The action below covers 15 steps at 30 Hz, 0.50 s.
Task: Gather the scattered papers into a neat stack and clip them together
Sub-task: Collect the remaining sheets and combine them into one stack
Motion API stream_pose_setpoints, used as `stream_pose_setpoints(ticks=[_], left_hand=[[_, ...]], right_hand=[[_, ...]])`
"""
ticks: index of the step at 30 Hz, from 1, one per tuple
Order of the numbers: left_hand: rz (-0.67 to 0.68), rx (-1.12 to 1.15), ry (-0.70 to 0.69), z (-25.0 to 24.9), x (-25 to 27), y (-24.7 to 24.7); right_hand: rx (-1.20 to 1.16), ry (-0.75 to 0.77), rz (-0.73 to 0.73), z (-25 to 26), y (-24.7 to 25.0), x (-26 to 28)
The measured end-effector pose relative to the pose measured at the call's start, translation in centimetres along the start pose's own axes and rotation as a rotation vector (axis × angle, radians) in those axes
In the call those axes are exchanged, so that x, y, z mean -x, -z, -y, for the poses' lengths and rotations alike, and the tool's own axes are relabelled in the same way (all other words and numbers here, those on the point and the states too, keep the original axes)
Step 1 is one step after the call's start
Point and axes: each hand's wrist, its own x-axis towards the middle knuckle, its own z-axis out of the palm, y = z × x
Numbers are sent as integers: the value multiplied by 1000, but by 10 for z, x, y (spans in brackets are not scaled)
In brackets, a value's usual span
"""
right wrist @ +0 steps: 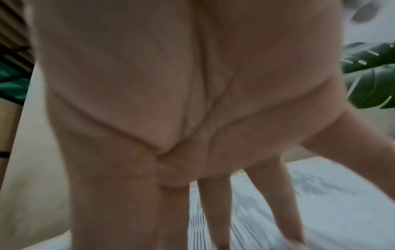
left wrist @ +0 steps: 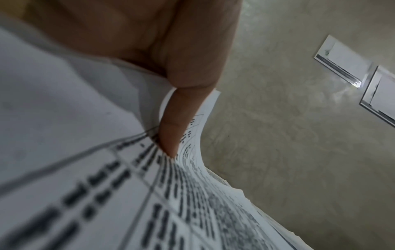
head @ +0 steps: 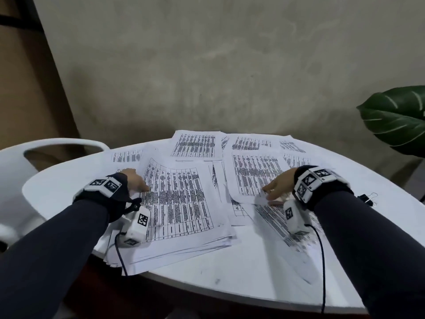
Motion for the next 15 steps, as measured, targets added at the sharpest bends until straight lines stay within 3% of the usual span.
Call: stream_pose_setpoints(ticks=[3, 5, 9, 13, 15], left_hand=[[-25, -46, -11, -7, 11, 1], [-24, -97, -9, -17, 21, -2], [0, -180, -23, -18, 25, -9], [-13, -274, -26, -18, 30, -14], [-6, -300, -31, -18, 31, -15]], right_hand=[[-31, -51, 46, -9, 7, 0], [-65, -87, 1, -16, 4, -4], [-119, -194, -308, -33, -17, -4], [-49, -241, -148, -38, -39, 10], [-85, -241, -156, -35, -38, 17]])
